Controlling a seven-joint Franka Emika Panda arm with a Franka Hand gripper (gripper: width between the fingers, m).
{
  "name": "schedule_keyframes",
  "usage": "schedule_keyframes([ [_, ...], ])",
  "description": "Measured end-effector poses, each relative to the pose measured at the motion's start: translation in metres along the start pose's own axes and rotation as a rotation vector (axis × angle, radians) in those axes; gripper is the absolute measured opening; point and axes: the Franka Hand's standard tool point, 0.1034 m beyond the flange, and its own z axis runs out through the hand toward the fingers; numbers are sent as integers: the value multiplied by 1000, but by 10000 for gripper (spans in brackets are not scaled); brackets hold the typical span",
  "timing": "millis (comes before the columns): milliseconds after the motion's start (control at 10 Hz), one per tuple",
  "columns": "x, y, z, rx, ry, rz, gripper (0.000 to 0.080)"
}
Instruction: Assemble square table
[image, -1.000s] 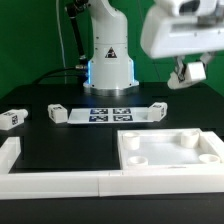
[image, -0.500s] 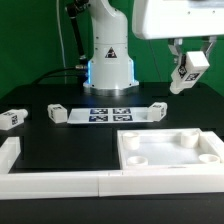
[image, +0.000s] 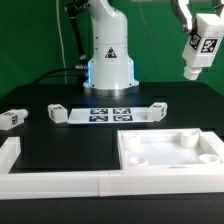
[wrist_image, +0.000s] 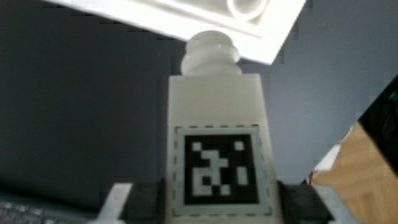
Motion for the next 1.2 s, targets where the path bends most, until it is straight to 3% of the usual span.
schedule_keyframes([
  [100, 0, 5, 2, -27, 109, -7, 290],
  [400, -12, 4, 11, -31, 120, -9, 290],
  [500, -32, 2, 29, -33, 134, -24, 290],
  [600, -45, 1, 42, -18, 105, -36, 290],
  [800, -41, -10, 48, 3, 120, -37, 290],
  [1200, -43, -7, 49, 2, 113, -44, 290],
])
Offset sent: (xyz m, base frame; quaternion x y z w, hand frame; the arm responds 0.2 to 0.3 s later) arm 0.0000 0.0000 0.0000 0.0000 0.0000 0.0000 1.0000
